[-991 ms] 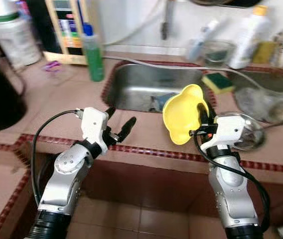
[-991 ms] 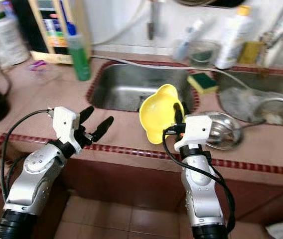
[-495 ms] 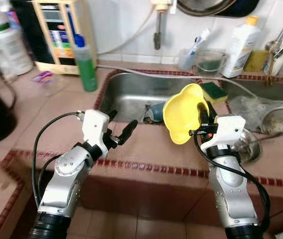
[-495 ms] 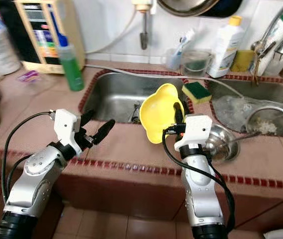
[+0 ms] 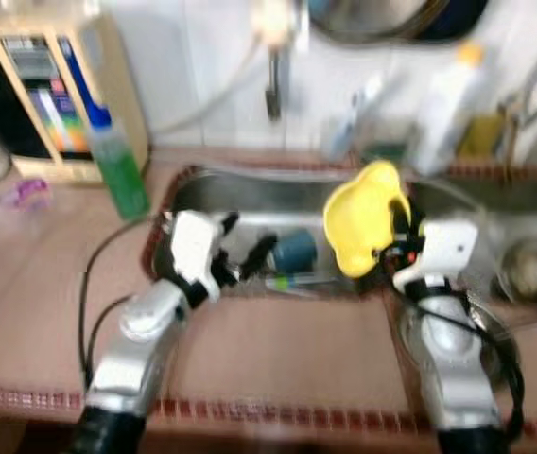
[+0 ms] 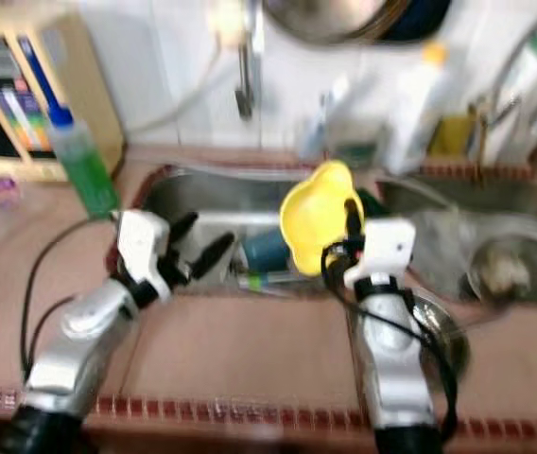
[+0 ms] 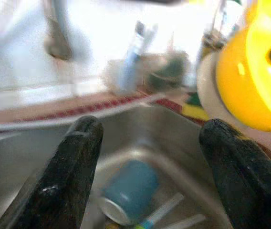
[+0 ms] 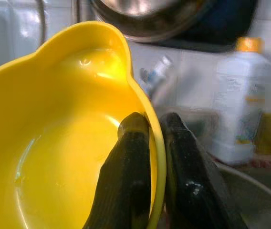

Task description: Kitchen organization

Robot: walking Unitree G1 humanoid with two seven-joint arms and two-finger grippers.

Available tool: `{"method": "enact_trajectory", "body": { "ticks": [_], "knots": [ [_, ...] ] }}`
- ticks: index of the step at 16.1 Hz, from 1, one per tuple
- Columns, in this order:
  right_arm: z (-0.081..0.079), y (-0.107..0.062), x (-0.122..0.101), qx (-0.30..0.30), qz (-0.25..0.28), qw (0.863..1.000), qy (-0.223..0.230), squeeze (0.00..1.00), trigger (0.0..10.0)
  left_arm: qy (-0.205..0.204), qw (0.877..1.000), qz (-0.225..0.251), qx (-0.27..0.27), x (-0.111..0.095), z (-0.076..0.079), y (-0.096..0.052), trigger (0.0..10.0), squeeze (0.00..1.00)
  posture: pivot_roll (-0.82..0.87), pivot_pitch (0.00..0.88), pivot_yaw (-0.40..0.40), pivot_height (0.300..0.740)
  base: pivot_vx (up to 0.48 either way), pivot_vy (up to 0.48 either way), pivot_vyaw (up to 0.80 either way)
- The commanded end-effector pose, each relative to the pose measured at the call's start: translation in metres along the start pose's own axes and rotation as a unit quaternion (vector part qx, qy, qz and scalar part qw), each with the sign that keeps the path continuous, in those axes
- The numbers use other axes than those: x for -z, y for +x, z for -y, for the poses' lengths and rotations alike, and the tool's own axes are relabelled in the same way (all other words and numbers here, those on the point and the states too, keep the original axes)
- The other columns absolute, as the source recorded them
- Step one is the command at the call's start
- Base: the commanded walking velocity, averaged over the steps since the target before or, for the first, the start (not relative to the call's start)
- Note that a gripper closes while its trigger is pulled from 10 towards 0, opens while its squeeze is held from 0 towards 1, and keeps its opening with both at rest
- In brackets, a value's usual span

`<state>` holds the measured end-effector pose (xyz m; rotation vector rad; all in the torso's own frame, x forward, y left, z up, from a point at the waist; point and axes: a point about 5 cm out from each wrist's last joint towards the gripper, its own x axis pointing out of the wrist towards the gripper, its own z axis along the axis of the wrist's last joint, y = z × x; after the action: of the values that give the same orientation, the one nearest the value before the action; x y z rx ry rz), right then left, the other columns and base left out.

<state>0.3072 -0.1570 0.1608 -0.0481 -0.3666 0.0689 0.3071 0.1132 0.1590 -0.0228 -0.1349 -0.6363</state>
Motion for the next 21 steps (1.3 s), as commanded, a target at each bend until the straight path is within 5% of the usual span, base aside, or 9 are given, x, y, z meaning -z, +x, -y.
{"method": "enact_trajectory", "body": {
  "ticks": [1, 10, 21],
  "knots": [
    [-0.009, 0.004, -0.006, -0.013, 0.015, 1.0, 0.013, 0.0, 10.0, -0.008, 1.0, -0.003, -0.012, -0.002, -0.006, -0.004, 10.0, 0.0, -0.14, 0.072, 0.031, 0.74, 0.0, 0.0, 0.0],
    [0.009, 0.013, 0.013, 0.022, -0.091, 0.995, 0.034, 0.0, 10.0, 0.027, 0.999, -0.036, 0.016, -0.011, 0.007, -0.001, 10.0, 0.0, -0.14, 0.089, 0.036, 0.74, 0.0, 0.0, 0.0],
    [0.027, 0.033, 0.004, -0.006, -0.076, 0.997, 0.013, 0.0, 10.0, 0.03, 0.997, -0.053, 0.056, -0.015, 0.028, -0.007, 10.0, 0.0, -0.13, 0.129, 0.048, 0.74, 0.0, 0.0, 0.0]
  ]
}}
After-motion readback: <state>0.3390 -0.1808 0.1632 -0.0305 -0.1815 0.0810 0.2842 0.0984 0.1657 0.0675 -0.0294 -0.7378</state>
